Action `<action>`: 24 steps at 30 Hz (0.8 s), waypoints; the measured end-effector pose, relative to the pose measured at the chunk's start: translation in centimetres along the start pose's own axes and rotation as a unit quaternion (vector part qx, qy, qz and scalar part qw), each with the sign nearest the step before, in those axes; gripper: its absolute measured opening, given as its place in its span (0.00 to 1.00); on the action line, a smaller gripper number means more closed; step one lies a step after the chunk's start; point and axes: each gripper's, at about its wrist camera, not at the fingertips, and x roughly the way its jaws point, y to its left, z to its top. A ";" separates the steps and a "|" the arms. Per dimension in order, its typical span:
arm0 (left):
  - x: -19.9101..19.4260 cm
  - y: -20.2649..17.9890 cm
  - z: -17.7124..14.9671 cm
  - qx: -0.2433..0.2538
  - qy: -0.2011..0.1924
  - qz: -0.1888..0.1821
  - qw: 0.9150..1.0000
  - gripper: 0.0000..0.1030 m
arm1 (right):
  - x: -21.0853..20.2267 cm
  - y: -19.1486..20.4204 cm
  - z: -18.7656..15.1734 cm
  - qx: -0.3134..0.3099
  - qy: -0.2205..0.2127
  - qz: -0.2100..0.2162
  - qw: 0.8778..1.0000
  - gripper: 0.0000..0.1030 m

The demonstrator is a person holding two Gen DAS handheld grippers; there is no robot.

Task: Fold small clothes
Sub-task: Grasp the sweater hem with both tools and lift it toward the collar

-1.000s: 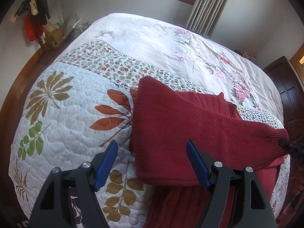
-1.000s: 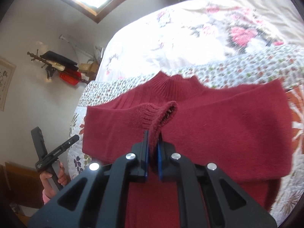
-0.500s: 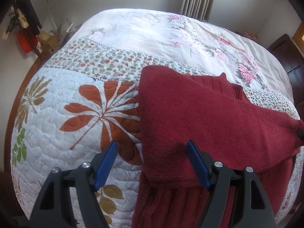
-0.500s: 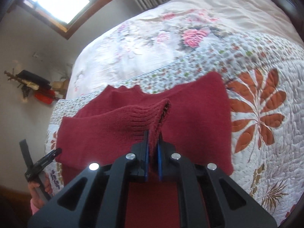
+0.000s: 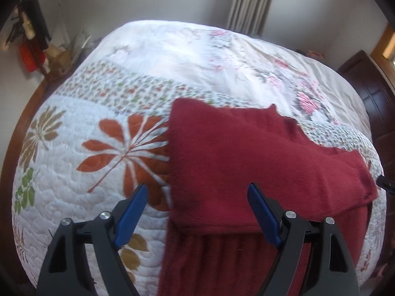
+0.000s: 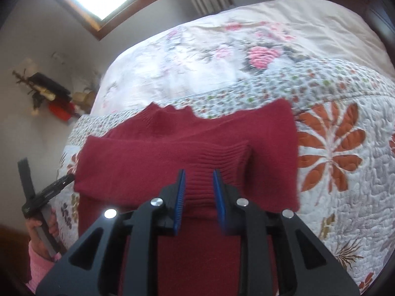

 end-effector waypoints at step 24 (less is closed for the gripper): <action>-4.6 2.5 -9.5 0.051 0.046 -0.008 0.998 0.84 | -5.6 -1.1 -12.0 -0.030 0.045 -0.059 0.997 0.51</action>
